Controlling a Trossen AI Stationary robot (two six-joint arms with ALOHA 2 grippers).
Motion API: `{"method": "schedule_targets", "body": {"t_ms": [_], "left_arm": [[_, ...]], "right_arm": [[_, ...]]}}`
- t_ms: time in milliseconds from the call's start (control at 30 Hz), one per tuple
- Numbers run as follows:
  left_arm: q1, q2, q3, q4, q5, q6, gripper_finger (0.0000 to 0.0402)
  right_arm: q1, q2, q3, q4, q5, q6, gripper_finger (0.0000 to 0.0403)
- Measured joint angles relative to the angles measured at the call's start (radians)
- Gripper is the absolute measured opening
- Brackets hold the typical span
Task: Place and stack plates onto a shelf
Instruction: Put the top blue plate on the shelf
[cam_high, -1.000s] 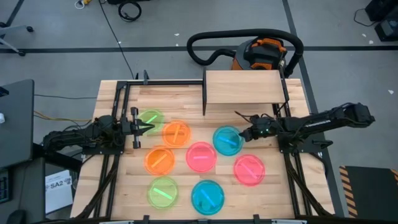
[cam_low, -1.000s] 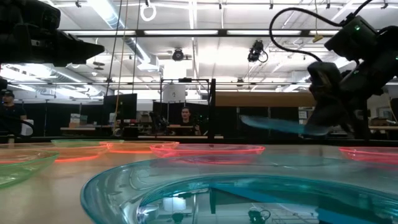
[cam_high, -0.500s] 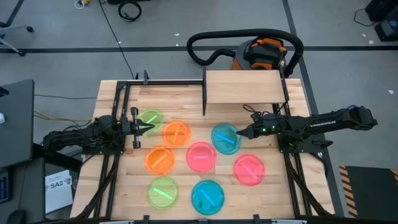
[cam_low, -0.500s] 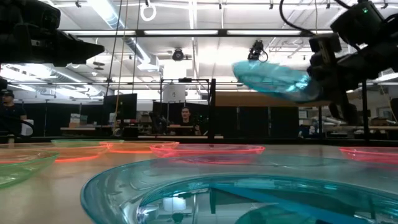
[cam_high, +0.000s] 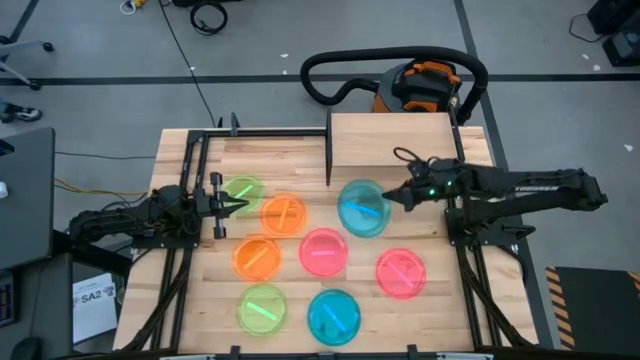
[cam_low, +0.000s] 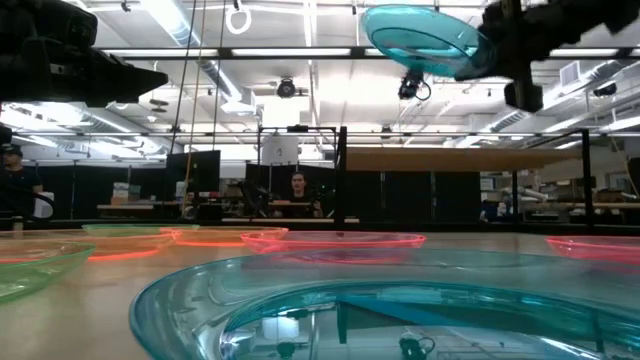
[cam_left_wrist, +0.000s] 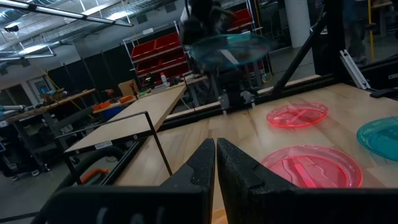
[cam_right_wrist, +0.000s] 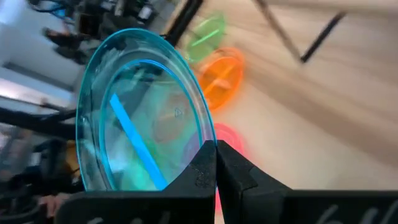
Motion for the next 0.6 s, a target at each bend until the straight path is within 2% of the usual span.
{"method": "schedule_targets", "body": {"t_ms": [100,300,600], "left_arm": [[0.000,0.000,0.000,0.000,0.000,0.000,0.0025],[0.000,0.000,0.000,0.000,0.000,0.000,0.0025],[0.000,0.000,0.000,0.000,0.000,0.000,0.0025]], "right_arm": [[-0.020,0.000,0.120,-0.137,0.028,-0.037,0.0005],[-0.076,-0.001,0.314,-0.301,0.062,-0.105,0.0005],[-0.206,0.000,0.491,-0.480,0.063,-0.193,0.0005]]}}
